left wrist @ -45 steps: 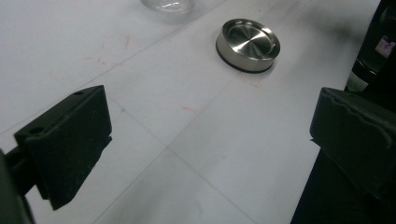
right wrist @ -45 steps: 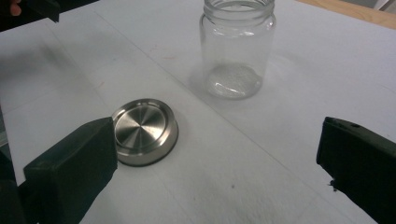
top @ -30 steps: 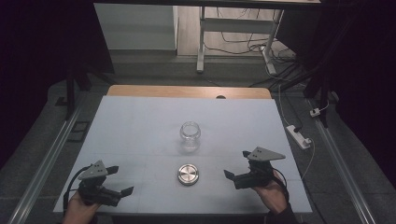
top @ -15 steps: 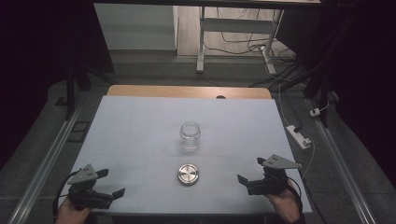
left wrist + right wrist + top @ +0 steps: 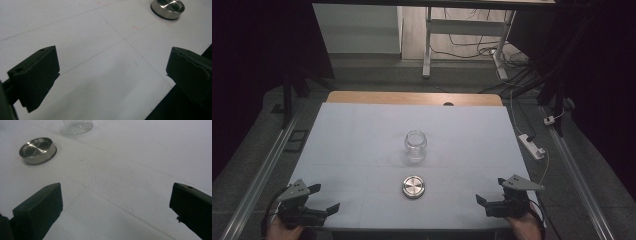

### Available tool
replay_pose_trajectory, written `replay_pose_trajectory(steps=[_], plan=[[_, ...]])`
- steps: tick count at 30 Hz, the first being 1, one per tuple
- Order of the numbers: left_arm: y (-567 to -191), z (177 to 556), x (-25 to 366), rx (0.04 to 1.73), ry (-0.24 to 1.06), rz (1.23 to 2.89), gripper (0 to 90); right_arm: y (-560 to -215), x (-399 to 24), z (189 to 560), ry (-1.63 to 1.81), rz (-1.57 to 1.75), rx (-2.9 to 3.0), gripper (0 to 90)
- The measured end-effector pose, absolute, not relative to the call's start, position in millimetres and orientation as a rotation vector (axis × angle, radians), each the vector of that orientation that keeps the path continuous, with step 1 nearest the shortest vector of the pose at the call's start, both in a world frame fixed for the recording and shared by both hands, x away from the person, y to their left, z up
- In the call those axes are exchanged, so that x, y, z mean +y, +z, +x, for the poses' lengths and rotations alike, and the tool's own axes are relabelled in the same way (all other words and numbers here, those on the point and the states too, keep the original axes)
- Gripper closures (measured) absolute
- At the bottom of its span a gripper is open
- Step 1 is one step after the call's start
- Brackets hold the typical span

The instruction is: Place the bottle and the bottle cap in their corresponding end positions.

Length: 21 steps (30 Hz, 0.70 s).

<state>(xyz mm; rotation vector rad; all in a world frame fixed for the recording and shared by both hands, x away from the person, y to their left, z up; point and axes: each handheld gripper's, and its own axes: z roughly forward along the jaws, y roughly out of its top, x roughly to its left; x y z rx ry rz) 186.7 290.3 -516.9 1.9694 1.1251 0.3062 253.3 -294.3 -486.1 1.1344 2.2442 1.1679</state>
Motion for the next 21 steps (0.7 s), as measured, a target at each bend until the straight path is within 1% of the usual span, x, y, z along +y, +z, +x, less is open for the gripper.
replay_pose_trajectory(steps=[13, 21], plan=[[-521, 181, 295, 1.162, 0.319, 1.994, 0.0, -494, -307, 242, 1.127, 1.215, 2.247, 0.0], [-522, 181, 293, 1.177, 0.310, 2.017, 0.0, -495, -307, 240, 1.088, 1.232, 2.267, 0.0]])
